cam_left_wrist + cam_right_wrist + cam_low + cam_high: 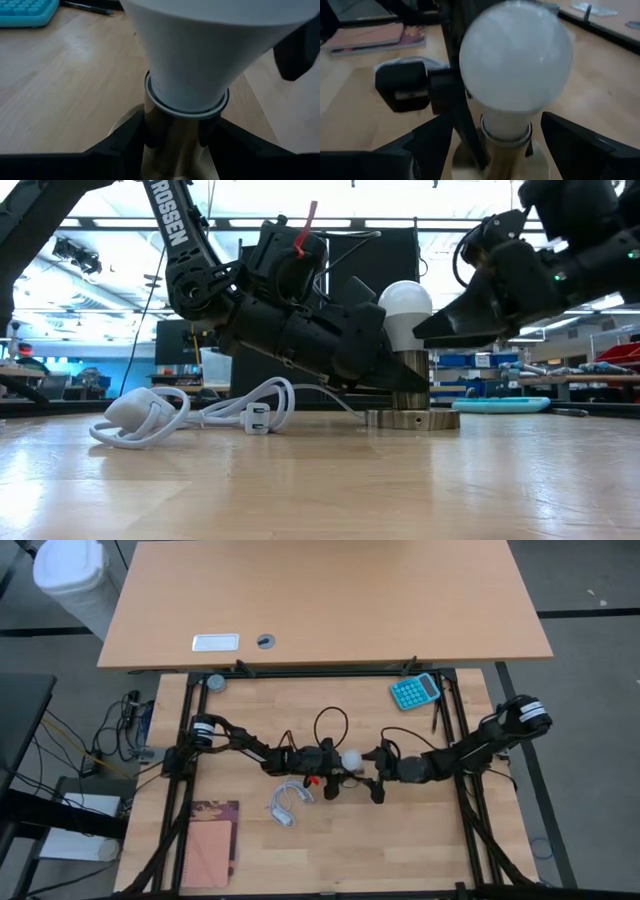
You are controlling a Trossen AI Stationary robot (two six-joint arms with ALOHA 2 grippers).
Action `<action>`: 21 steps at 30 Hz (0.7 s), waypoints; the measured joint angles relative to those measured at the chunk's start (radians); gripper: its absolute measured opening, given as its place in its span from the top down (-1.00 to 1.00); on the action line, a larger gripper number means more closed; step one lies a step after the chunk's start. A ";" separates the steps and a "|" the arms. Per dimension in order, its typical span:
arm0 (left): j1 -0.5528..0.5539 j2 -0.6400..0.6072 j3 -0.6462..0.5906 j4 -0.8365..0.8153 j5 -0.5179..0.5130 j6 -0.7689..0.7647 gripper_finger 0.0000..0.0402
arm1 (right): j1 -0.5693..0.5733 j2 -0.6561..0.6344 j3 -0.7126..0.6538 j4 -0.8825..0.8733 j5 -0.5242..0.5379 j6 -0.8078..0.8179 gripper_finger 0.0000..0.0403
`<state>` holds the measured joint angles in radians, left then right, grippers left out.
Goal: Screw lightbulb
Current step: Insert the lightbulb into the lamp socket
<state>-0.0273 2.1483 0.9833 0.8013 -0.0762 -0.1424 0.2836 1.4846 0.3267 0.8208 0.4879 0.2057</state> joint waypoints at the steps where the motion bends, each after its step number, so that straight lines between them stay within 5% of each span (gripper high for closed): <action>1: 0.000 0.000 0.000 0.000 0.000 0.000 0.05 | -0.011 0.002 0.000 0.012 -0.018 -0.008 -0.51; 11: -0.001 0.000 0.000 -0.001 0.009 0.004 0.05 | -0.030 0.002 0.000 -0.008 -0.150 0.003 -0.51; 21: -0.003 0.000 0.000 -0.008 0.028 0.006 0.05 | 0.055 -0.084 -0.002 -0.122 -0.155 0.074 -0.51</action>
<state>-0.0303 2.1479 0.9836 0.7937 -0.0485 -0.1360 0.3382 1.4007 0.3248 0.6984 0.3325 0.2792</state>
